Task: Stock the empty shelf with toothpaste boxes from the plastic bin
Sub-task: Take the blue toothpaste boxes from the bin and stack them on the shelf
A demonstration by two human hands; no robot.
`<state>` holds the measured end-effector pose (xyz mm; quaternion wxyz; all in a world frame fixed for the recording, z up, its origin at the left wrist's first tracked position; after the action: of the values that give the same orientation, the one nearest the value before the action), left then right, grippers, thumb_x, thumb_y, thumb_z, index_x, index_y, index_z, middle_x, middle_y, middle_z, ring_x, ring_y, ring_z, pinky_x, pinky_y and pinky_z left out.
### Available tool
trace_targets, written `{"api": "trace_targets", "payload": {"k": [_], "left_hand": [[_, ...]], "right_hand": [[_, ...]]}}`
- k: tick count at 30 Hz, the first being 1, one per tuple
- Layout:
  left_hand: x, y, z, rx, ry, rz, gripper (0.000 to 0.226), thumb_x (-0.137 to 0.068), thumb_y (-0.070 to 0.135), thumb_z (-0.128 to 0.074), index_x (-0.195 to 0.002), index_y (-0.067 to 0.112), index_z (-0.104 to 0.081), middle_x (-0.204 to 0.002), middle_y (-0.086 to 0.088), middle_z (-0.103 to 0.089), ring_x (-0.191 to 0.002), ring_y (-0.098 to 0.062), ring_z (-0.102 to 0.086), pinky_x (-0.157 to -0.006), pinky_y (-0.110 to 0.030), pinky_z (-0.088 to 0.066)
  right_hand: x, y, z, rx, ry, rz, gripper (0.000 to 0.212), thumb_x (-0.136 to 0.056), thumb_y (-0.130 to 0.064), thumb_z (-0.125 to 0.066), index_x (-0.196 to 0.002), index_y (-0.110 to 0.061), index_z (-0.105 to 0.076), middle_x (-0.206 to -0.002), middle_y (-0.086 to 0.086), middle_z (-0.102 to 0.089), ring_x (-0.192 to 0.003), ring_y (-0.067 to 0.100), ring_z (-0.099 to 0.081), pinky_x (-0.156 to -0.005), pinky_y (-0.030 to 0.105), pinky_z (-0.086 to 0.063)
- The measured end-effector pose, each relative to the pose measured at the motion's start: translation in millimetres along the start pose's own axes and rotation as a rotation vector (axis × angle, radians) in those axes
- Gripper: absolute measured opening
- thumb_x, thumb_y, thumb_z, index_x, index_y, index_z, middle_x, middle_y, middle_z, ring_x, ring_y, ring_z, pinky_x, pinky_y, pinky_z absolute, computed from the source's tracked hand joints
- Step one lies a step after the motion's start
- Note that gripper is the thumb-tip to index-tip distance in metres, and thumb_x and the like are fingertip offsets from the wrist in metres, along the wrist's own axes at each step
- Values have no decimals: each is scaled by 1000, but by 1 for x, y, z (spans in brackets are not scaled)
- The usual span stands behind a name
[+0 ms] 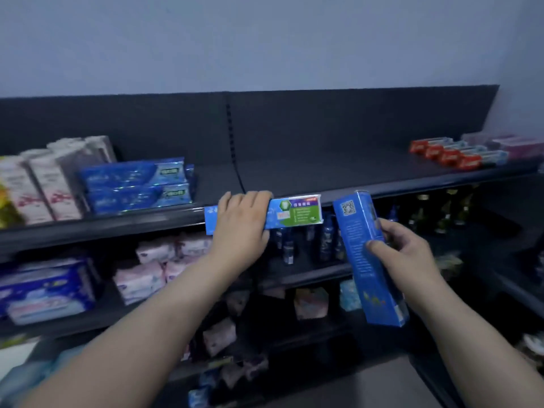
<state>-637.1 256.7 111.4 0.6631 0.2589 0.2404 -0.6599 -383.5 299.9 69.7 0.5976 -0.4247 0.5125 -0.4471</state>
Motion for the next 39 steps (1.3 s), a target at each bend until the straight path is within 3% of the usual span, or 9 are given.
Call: {"api": "trace_targets", "payload": {"k": [6,13,18,23,27,31,34,39], "left_hand": [[-45,-63,-19,-130,-71,18,46,-71,16,-66,-114,14,-52,-100,-5,-60,-93,-31,-56,-84,-37,-37],[-109,-78,-54,-218,-122,80,46,-75,22,-61,-115,14,-40,-99,-2,-57,-94,-28,-50,-78,-35,-33],[-146,-99,-102,-395,-286,102,51,-79,24,-67,-116,15,-33,-104,0,-59,-99,-25,-48,-77,-33,-28],[-155,-114,-140,-229,-472,127,57,-78,59,-63,-112,18,-43,-116,-1,-59,-110,-27,-49,-92,-37,-29],[-148,-122,-149,-114,-522,115,47,-80,51,-66,-111,20,-50,-117,-1,-53,-111,-25,-49,-96,-34,-34],[-146,-133,-155,-141,-602,250,69,-85,57,-56,-139,20,-34,-135,-7,-46,-125,-29,-41,-103,-39,-32],[-148,-143,-161,-138,-703,316,59,-90,49,-54,-137,19,-37,-137,-5,-47,-126,-27,-42,-103,-39,-28],[-158,-136,-150,-274,-446,206,54,-80,32,-66,-124,20,-38,-122,0,-44,-116,-26,-44,-97,-38,-28]], "right_hand": [[-65,-15,-74,-6,-129,37,27,-85,-4,-62,-98,-27,-68,-70,-16,-66,-60,3,-60,-65,27,-49],[-150,-30,-103,-48,-120,83,29,-86,-5,-61,-106,-25,-68,-83,-5,-67,-65,9,-62,-59,24,-50],[-205,-31,-120,-65,-180,79,28,-86,-5,-61,-96,-30,-69,-79,-9,-69,-70,11,-65,-71,33,-54],[-247,-26,-131,-132,-262,69,28,-87,0,-59,-91,-26,-67,-73,-14,-71,-68,3,-66,-64,23,-54],[-273,-20,-140,-245,-314,41,22,-88,1,-58,-99,-18,-65,-70,-11,-71,-62,2,-66,-52,16,-49],[-282,-10,-154,-307,-370,-5,20,-89,-1,-59,-105,-13,-63,-69,-10,-70,-59,3,-65,-48,15,-47],[-284,-4,-160,-303,-398,-26,24,-88,-4,-62,-111,-11,-63,-77,-8,-72,-64,4,-67,-51,16,-48],[-282,-13,-157,-306,-401,1,20,-87,-5,-64,-100,-21,-64,-77,-10,-73,-66,4,-68,-52,16,-48]]}}
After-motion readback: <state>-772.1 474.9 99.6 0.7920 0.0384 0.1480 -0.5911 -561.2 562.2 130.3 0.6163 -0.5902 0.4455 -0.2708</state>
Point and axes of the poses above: each hand's wrist, its own x-axis away from the middle knuckle, its own z-axis out of the back of the hand, y = z × x, the point moved 7 cm from there along -x, towards the middle knuckle
